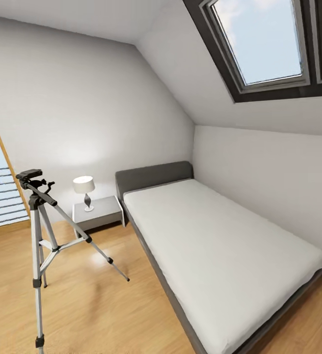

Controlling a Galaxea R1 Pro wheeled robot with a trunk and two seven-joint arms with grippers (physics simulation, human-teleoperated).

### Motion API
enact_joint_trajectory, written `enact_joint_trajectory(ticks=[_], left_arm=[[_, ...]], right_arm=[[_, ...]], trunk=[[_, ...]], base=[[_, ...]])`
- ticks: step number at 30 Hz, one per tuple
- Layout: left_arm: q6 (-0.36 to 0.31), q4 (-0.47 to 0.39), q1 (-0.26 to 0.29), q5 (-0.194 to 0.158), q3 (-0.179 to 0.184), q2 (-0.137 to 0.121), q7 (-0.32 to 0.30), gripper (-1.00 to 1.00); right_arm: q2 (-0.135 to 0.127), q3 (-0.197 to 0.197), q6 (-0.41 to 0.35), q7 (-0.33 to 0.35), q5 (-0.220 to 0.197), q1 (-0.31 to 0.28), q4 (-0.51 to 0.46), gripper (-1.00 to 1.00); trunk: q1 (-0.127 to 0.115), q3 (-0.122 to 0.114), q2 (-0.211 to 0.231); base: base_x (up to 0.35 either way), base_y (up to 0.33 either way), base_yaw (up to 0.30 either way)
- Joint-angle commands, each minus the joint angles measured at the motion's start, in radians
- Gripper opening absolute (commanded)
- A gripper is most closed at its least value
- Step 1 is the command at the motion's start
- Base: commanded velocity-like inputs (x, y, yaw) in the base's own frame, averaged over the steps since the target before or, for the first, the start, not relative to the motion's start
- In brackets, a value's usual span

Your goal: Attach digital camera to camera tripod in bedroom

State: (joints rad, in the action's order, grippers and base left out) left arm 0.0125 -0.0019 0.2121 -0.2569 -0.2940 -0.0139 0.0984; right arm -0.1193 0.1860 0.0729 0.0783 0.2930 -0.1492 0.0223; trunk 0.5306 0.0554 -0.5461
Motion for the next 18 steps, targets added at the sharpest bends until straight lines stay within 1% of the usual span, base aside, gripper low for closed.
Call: enact_joint_trajectory(ticks=[1,18], left_arm=[[0.001,0.000,0.001,-0.010,0.003,0.000,0.001,-1.00],[0.001,0.000,0.001,-0.010,0.003,0.000,0.002,-1.00]], right_arm=[[-0.001,0.008,0.005,0.003,0.009,-0.001,0.003,1.00],[0.000,0.009,0.005,0.002,0.009,-0.001,0.002,1.00]], trunk=[[0.000,0.002,-0.002],[0.000,0.002,-0.002]], base=[[0.000,0.000,0.287],[0.000,0.000,0.288]])
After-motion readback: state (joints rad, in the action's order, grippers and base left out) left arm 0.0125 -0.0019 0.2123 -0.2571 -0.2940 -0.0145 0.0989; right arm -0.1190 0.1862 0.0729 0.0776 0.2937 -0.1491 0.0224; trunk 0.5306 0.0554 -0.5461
